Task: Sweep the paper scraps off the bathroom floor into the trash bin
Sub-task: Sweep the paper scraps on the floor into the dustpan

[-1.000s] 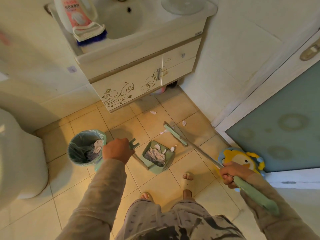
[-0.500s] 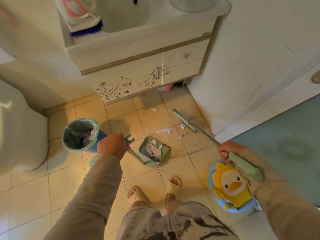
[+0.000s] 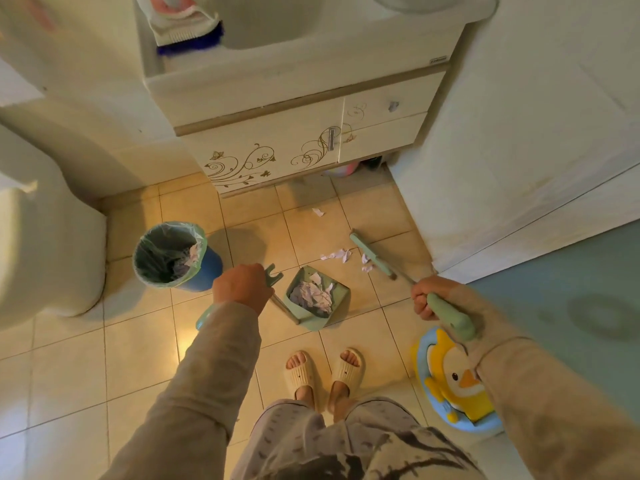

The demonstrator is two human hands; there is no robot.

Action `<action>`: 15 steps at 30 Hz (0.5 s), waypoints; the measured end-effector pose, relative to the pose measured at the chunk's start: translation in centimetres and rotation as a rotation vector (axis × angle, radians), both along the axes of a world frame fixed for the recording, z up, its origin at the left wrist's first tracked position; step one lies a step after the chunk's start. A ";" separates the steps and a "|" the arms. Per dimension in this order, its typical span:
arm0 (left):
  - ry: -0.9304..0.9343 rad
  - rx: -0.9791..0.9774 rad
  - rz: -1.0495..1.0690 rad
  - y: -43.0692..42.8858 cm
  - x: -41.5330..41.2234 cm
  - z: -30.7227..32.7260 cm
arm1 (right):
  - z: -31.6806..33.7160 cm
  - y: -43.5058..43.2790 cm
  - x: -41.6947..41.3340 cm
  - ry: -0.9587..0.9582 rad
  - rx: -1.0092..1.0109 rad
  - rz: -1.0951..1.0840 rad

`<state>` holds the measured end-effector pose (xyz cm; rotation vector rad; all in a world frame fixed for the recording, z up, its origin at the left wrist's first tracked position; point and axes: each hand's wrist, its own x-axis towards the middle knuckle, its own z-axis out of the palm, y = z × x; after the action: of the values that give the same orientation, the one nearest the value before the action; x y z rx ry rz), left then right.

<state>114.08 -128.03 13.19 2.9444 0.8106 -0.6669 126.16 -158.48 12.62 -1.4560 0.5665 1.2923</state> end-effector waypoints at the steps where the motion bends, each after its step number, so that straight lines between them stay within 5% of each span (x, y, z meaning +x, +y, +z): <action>1: 0.003 0.003 -0.004 0.1 0.1 -0.1 | 0.0 0.0 -0.3 0.052 -0.018 0.053; 8: 0.003 -0.008 -0.017 0.7 1.0 0.0 | 0.6 -1.4 -0.3 0.236 -0.165 0.304; 15: 0.016 0.022 -0.038 1.2 0.6 0.1 | 0.5 0.8 0.1 0.061 -0.264 0.402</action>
<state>114.73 -126.84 13.34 2.9851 0.7697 -0.6892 126.29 -157.67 13.13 -1.8189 0.5143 1.6254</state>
